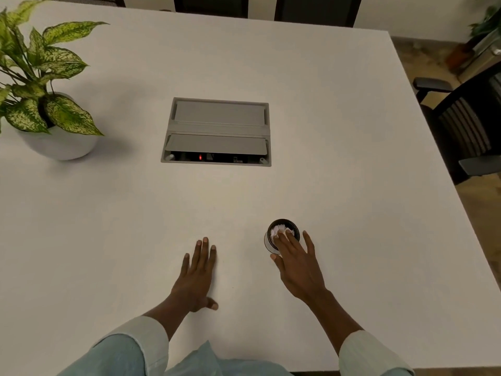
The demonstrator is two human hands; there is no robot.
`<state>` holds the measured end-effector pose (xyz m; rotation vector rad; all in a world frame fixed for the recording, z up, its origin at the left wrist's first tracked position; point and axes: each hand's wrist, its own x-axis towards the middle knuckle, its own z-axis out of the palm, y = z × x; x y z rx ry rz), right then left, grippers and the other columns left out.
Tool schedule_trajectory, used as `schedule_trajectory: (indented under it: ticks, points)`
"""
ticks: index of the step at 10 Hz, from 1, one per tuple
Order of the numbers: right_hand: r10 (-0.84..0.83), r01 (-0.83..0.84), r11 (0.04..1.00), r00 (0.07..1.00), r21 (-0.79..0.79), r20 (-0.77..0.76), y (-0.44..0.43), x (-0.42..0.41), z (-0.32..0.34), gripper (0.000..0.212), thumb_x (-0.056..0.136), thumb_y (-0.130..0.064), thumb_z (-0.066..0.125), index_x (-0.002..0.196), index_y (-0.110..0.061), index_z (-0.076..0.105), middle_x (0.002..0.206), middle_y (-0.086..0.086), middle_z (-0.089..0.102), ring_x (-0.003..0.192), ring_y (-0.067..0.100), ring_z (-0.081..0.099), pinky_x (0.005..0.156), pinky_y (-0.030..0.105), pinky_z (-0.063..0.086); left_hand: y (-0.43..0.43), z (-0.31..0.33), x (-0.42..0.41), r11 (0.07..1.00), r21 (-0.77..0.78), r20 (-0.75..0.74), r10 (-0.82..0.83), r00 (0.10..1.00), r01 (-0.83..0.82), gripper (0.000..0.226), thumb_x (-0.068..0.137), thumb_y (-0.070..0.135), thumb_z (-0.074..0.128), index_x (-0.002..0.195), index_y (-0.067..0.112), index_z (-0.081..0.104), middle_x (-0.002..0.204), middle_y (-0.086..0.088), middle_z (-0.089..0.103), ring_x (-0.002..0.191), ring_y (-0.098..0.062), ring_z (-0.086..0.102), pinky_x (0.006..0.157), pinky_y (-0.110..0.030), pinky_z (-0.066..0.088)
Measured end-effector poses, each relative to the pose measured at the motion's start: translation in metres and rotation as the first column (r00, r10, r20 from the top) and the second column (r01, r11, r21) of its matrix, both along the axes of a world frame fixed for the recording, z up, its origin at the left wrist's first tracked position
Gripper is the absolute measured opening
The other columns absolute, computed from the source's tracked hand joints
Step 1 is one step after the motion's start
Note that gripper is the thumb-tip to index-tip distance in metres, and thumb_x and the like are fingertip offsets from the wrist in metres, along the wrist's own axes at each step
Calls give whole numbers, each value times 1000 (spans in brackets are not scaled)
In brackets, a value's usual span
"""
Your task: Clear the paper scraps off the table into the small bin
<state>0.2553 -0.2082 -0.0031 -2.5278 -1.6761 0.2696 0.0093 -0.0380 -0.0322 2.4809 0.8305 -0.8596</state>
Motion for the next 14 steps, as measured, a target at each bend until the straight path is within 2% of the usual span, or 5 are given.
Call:
schedule_trajectory:
  ticks: [5, 11, 12, 13, 14]
  points:
    - [-114, 86, 973, 985, 213, 126, 5, -16, 17, 19, 90, -17, 54, 104, -17, 67, 102, -2, 68, 104, 21, 64, 113, 53, 33, -3, 0, 8, 1000, 18, -89, 7, 996, -5, 160, 71, 64, 85, 145, 4, -44, 150, -21, -56, 141, -40, -48, 125, -64, -6]
    - [-146, 117, 980, 972, 160, 184, 15, -27, 14, 32, 97, -27, 41, 106, -16, 70, 110, 6, 68, 107, 26, 61, 100, 47, 41, 35, 16, -9, 995, -99, 83, 26, 996, -18, 125, 84, 36, 83, 164, 16, -11, 163, 4, -37, 157, -17, -22, 129, -45, 14]
    - [-147, 125, 983, 975, 137, 166, 18, -30, 28, 32, 97, -34, 43, 107, -17, 68, 117, 11, 64, 110, 28, 57, 94, 47, 44, 44, 32, -6, 993, -112, 71, 42, 997, -34, 104, 91, 41, 76, 165, 11, 10, 170, 4, -22, 160, -17, -6, 124, -42, 30]
    - [-148, 126, 979, 980, 160, 134, 26, -33, 35, 33, 95, -33, 43, 111, -17, 67, 122, 10, 62, 111, 31, 58, 94, 47, 45, 55, 56, -1, 986, -128, 28, 114, 993, -110, 81, 93, 50, 69, 157, 14, 33, 168, -6, 28, 151, -26, 32, 117, -38, 36]
    - [-156, 143, 961, 987, 238, 39, 40, -35, 50, 22, 93, -32, 57, 110, -22, 66, 120, 2, 57, 108, 25, 59, 91, 40, 46, 68, 78, 1, 987, -95, 34, 132, 991, -128, 69, 95, 54, 65, 148, 16, 43, 151, -9, 48, 138, -29, 47, 112, -39, 40]
